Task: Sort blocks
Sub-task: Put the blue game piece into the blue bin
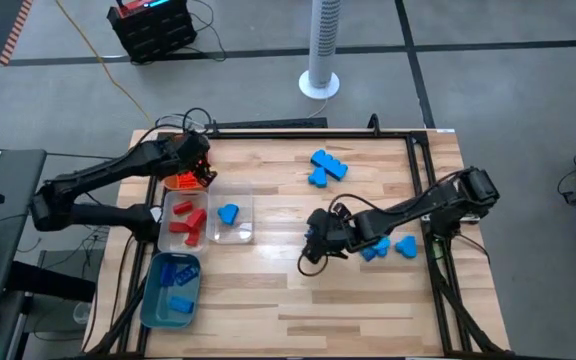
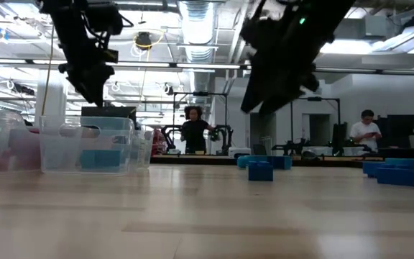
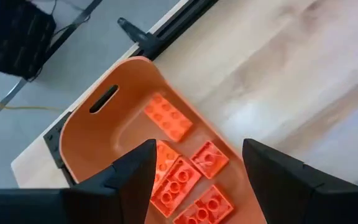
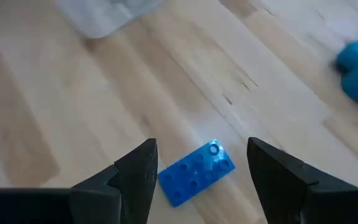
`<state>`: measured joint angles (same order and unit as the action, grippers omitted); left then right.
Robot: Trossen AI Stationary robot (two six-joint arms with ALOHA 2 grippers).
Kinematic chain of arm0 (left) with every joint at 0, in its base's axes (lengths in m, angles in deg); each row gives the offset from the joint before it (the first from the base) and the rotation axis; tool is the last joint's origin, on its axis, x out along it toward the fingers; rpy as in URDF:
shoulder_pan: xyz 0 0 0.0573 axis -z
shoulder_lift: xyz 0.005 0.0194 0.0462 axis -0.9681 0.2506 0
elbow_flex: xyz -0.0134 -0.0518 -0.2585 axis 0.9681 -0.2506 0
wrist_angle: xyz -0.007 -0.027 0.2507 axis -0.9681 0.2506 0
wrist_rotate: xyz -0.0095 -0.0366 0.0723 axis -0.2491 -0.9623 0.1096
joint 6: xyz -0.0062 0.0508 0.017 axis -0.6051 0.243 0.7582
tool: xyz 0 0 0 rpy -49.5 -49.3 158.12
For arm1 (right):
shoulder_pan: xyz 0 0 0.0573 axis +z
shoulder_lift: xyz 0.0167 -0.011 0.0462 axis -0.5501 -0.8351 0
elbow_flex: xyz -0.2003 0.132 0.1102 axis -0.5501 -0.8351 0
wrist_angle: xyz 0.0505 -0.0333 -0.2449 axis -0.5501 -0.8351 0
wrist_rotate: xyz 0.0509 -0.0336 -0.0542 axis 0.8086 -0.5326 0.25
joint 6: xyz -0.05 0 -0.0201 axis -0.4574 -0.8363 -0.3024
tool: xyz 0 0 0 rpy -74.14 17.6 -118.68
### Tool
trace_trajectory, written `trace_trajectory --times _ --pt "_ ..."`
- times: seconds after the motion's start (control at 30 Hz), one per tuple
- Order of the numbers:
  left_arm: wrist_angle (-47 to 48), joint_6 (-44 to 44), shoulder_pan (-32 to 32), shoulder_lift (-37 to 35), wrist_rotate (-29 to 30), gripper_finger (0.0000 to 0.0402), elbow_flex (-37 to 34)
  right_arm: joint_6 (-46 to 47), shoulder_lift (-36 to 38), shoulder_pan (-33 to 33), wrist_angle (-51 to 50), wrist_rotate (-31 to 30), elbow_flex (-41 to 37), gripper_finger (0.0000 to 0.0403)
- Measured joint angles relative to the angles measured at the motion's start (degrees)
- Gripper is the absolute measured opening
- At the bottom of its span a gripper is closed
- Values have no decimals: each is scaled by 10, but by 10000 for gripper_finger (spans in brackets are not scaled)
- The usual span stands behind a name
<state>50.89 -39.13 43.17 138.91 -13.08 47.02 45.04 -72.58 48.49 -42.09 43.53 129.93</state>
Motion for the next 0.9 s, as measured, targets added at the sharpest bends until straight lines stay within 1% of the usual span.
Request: trace_trajectory --times 0.17,0.33,0.43,0.6,0.73,0.9 --pt "-9 -8 64 -43 2 235 -2 56 -60 -10 -14 10 18 253" --pt "-27 -17 133 -88 8 235 -2 98 -134 -6 -87 13 76 253" --pt "-28 -24 163 -109 8 235 -2 117 -161 -3 -126 12 104 253" --pt "-26 -37 193 -128 8 235 -2 135 -183 4 -155 15 117 253" --pt "-25 -46 208 -128 8 235 -2 144 -182 7 -178 29 117 253" --pt "-22 -50 223 -126 7 235 -2 117 -183 11 -188 45 117 253"
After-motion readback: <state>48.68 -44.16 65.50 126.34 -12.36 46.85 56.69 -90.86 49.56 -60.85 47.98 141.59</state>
